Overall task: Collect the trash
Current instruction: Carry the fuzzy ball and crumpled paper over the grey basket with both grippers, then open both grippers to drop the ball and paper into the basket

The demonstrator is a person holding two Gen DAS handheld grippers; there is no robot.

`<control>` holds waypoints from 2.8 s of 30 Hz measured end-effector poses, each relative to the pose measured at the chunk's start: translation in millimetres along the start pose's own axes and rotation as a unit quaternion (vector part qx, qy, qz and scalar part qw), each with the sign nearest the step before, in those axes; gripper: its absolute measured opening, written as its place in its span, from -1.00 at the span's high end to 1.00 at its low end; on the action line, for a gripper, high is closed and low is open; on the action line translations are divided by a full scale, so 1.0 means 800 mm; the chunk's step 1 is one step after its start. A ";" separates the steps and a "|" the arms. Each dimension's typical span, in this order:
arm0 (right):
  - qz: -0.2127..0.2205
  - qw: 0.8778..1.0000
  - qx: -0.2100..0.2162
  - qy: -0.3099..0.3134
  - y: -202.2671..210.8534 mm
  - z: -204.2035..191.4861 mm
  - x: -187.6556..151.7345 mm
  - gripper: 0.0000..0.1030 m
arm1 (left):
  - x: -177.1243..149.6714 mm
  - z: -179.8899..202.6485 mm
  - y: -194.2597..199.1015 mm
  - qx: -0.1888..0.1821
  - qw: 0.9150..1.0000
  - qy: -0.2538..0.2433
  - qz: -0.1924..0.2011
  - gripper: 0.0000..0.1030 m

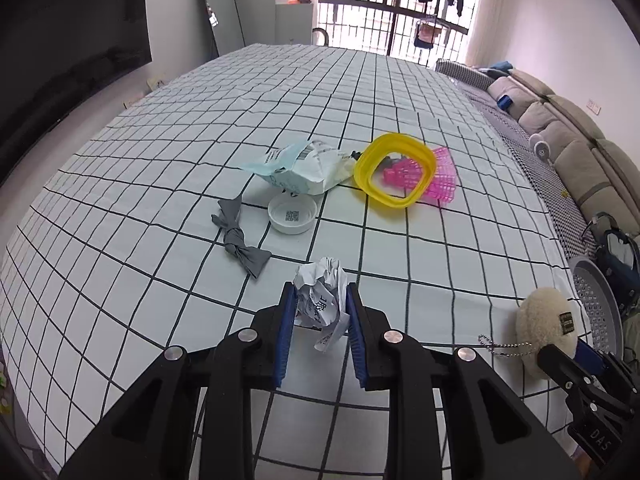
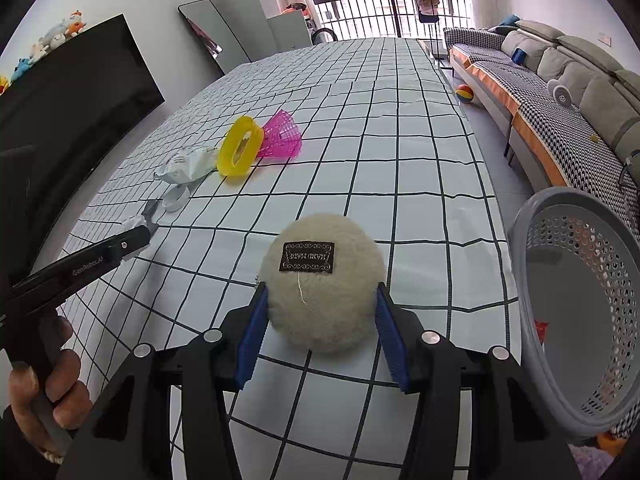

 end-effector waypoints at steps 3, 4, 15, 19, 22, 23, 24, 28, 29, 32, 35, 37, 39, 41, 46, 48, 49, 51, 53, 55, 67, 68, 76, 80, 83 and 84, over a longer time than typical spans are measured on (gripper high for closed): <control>0.006 1.000 -0.003 0.000 0.015 0.004 0.000 0.03 | 0.003 0.014 0.021 -0.014 1.000 -0.008 0.016 0.51; 0.009 1.000 -0.004 -0.001 0.021 0.006 0.001 0.03 | 0.004 0.021 0.027 -0.020 1.000 -0.011 0.020 0.51; 0.035 0.999 -0.033 -0.025 0.074 0.056 0.002 0.03 | -0.003 0.088 0.058 -0.055 0.995 -0.066 0.042 0.51; 0.052 0.997 -0.044 -0.031 0.095 0.073 0.005 0.03 | -0.005 0.095 0.055 -0.064 0.995 -0.068 0.031 0.51; 0.068 0.995 -0.060 -0.049 0.111 0.097 0.002 0.03 | -0.003 0.101 0.063 -0.063 0.994 -0.078 0.037 0.51; 0.074 0.993 -0.064 -0.059 0.117 0.106 -0.001 0.03 | -0.002 0.104 0.067 -0.063 0.994 -0.083 0.042 0.51; 0.077 0.992 -0.067 -0.068 0.122 0.115 -0.004 0.03 | -0.002 0.108 0.070 -0.063 0.993 -0.086 0.045 0.51; 0.075 0.991 -0.075 -0.086 0.131 0.142 -0.017 0.03 | -0.008 0.130 0.074 -0.063 0.992 -0.101 0.042 0.51; 0.071 0.991 -0.074 -0.088 0.131 0.148 -0.020 0.03 | -0.010 0.138 0.074 -0.066 0.992 -0.105 0.039 0.51; 0.063 0.991 -0.072 -0.090 0.131 0.163 -0.027 0.03 | -0.013 0.168 0.072 -0.072 0.990 -0.117 0.034 0.51; 0.057 0.991 -0.070 -0.095 0.130 0.181 -0.033 0.03 | -0.015 0.203 0.070 -0.081 0.987 -0.135 0.030 0.51; 0.054 0.991 -0.069 -0.104 0.130 0.196 -0.036 0.03 | -0.017 0.228 0.068 -0.088 0.985 -0.148 0.026 0.51; 0.051 0.990 -0.072 -0.110 0.131 0.211 -0.039 0.03 | -0.020 0.250 0.062 -0.099 0.983 -0.156 0.018 0.51; 0.048 0.989 -0.077 -0.114 0.130 0.226 -0.041 0.03 | -0.023 0.270 0.055 -0.106 0.981 -0.165 0.008 0.51; 0.045 0.986 -0.088 -0.133 0.129 0.262 -0.045 0.03 | -0.031 0.311 0.035 -0.113 0.976 -0.186 -0.010 0.51; 0.044 0.985 -0.091 -0.137 0.130 0.274 -0.048 0.03 | -0.036 0.326 0.028 -0.117 0.974 -0.194 -0.018 0.51; 0.043 0.985 -0.094 -0.139 0.129 0.280 -0.049 0.03 | -0.039 0.333 0.024 -0.119 0.973 -0.198 -0.022 0.51; 0.044 0.984 -0.101 -0.143 0.130 0.293 -0.052 0.03 | -0.044 0.346 0.017 -0.124 0.971 -0.204 -0.030 0.51; 0.043 0.982 -0.104 -0.151 0.130 0.305 -0.055 0.03 | -0.049 0.358 0.012 -0.128 0.968 -0.210 -0.037 0.51; 0.043 0.981 -0.109 -0.155 0.130 0.313 -0.057 0.03 | -0.054 0.368 0.007 -0.133 0.967 -0.215 -0.043 0.51; 0.030 0.979 -0.115 -0.168 0.117 0.343 -0.062 0.02 | -0.072 0.418 -0.021 -0.146 0.961 -0.224 -0.068 0.43; 0.029 0.979 -0.115 -0.168 0.116 0.344 -0.062 0.02 | -0.073 0.420 -0.023 -0.145 0.961 -0.224 -0.070 0.43; 0.035 0.977 -0.116 -0.173 0.114 0.351 -0.060 0.00 | -0.078 0.430 -0.028 -0.141 0.959 -0.235 -0.074 0.25; 0.037 0.976 -0.120 -0.177 0.118 0.354 -0.061 -0.03 | -0.077 0.431 -0.022 -0.136 0.959 -0.242 -0.061 -0.29; 0.044 0.976 -0.117 -0.178 0.122 0.354 -0.062 -0.12 | -0.074 0.432 -0.018 -0.136 0.959 -0.242 -0.054 -0.30; 0.046 0.976 -0.119 -0.178 0.124 0.354 -0.062 -0.14 | -0.074 0.431 -0.018 -0.135 0.960 -0.241 -0.054 -0.30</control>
Point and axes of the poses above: each gripper's, at about its wrist camera, not at the fingertips, and y roughly against the way its jaws point, z to its right, x to its top, the point moved 8 cm from there along -y, roughly the way its jaws point, and after that the axes turned 4 degrees about -x, right-handed, at the moved point
